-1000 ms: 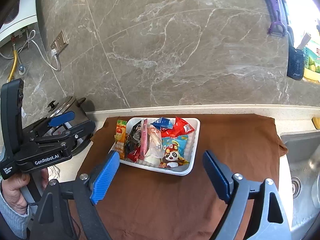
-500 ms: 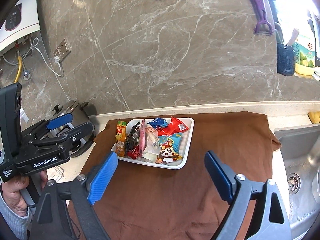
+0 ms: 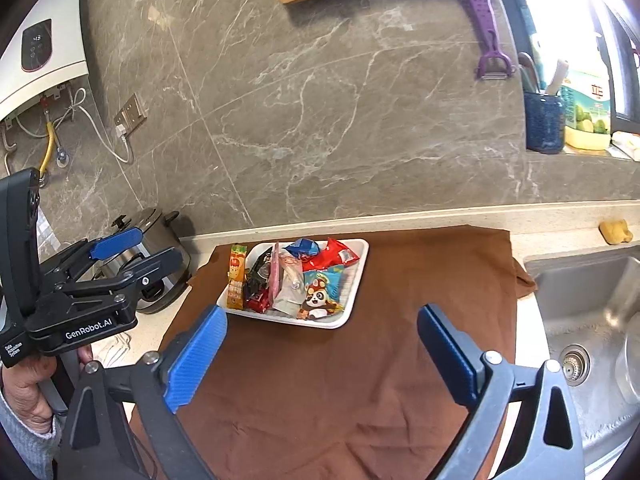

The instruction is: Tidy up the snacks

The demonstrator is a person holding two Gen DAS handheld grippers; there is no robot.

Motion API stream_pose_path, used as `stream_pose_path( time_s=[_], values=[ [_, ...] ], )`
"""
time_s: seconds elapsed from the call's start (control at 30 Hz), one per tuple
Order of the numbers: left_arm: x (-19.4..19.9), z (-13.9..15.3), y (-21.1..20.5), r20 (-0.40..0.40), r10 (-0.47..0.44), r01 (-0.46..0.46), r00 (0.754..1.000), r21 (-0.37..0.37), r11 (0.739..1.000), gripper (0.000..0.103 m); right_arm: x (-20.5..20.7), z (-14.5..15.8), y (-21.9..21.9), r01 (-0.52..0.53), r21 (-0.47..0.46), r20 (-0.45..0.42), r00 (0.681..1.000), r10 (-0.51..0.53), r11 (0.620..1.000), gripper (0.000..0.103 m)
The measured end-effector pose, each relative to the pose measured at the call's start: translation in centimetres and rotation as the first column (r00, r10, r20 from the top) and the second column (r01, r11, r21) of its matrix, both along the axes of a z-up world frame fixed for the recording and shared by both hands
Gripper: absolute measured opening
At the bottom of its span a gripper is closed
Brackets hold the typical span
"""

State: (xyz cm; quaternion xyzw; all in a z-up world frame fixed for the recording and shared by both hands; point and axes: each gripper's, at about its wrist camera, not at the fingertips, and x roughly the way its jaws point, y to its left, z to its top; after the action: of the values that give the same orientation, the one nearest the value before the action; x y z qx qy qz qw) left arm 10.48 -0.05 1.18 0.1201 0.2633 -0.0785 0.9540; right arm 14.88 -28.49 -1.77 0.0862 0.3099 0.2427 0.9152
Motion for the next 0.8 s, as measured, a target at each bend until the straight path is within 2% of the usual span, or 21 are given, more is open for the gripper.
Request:
stream_pose_path(
  time_s=[0.2,0.27,0.33,0.4,0.43,0.6,0.7,0.8],
  values=[
    [-1.5,0.2,-1.8,-0.003,-0.014,0.014,1.000,-0.008,1.000,0.080,-0.8,-0.3,-1.7,0.005,0.009,0.002,1.000,-0.005,1.000,0.098],
    [-2.0,0.2,-2.7,0.012,0.009,-0.009,1.000,0.029,1.000,0.080,-0.9,-0.4,-2.2,0.008,0.016,0.001,1.000,-0.008,1.000,0.098],
    [-2.9,0.2,-3.9,0.058,0.027,-0.033,0.998,0.105,0.994,0.081,-1.1,-0.5,-2.7,0.011,0.023,0.003,1.000,-0.011,1.000,0.099],
    [-3.6,0.1,-5.0,0.095,0.035,-0.050,0.995,0.165,0.985,0.091,-1.3,-0.7,-3.0,0.013,0.027,0.002,1.000,-0.014,1.000,0.099],
    [-4.1,0.0,-5.6,0.118,0.031,-0.053,0.992,0.187,0.981,0.092,-1.4,-0.8,-3.2,0.014,0.029,0.000,1.000,-0.014,0.999,0.099],
    [-5.7,-0.3,-7.3,0.155,0.000,-0.032,0.988,0.198,0.980,0.092,-1.3,-1.2,-3.7,0.017,0.046,-0.017,1.000,-0.016,0.999,0.099],
    [-6.2,-0.7,-8.2,0.178,0.004,-0.046,0.984,0.233,0.971,0.092,-1.4,-1.5,-3.8,0.016,0.049,-0.026,1.000,-0.015,0.999,0.100],
    [-6.7,-1.3,-8.8,0.174,-0.026,-0.020,0.984,0.256,0.967,0.092,-1.4,-1.9,-3.7,0.014,0.056,-0.038,0.999,-0.012,0.998,0.102]
  ],
)
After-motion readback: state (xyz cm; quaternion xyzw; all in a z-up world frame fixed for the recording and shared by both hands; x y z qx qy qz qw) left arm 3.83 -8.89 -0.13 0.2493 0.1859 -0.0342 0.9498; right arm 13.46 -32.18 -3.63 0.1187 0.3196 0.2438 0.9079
